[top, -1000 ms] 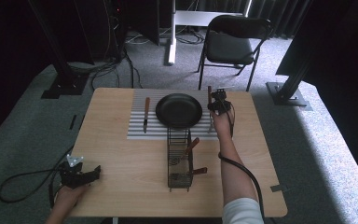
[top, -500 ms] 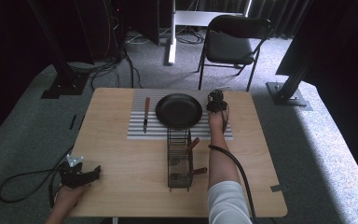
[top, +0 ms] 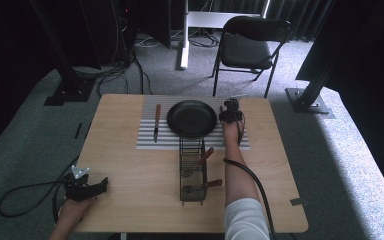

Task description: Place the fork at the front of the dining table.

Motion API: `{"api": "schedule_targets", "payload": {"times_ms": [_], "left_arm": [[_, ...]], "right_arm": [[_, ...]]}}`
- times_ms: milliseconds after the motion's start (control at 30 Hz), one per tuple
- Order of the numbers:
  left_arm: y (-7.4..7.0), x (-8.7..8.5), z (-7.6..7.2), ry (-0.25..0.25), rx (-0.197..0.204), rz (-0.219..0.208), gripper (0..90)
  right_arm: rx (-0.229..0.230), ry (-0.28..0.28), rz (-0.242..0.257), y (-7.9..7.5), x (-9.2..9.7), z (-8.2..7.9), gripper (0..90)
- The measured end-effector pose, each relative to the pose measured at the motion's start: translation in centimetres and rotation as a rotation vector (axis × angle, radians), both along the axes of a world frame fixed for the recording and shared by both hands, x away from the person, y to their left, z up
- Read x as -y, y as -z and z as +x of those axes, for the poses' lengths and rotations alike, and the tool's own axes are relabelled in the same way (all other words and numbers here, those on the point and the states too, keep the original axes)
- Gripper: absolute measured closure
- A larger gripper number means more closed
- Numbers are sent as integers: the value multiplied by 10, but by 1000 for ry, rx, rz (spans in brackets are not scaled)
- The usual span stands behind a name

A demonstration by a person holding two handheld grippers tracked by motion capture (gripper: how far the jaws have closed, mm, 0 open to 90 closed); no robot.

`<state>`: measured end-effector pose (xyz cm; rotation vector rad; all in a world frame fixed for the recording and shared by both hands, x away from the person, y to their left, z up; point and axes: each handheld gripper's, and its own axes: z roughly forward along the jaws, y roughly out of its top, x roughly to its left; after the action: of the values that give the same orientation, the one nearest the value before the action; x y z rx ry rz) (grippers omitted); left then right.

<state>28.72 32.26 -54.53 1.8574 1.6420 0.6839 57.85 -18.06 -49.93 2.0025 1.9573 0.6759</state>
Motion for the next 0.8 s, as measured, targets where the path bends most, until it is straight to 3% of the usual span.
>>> {"api": "schedule_targets", "payload": {"times_ms": [133,200,333,500,800], "left_arm": [[0,0,0,1,0,1,95],[0,0,0,0,1,0,95],[0,0,0,0,1,0,95],[0,0,0,0,1,0,96],[0,0,0,0,1,0,95]], "right_arm": [[29,-21,14,-12,5,-11,639],[54,-55,12,-21,8,-25,635],[57,-106,27,-25,10,-42,639],[26,-140,-1,-15,7,-58,681],[-26,-140,-24,1,7,-60,802]]}}
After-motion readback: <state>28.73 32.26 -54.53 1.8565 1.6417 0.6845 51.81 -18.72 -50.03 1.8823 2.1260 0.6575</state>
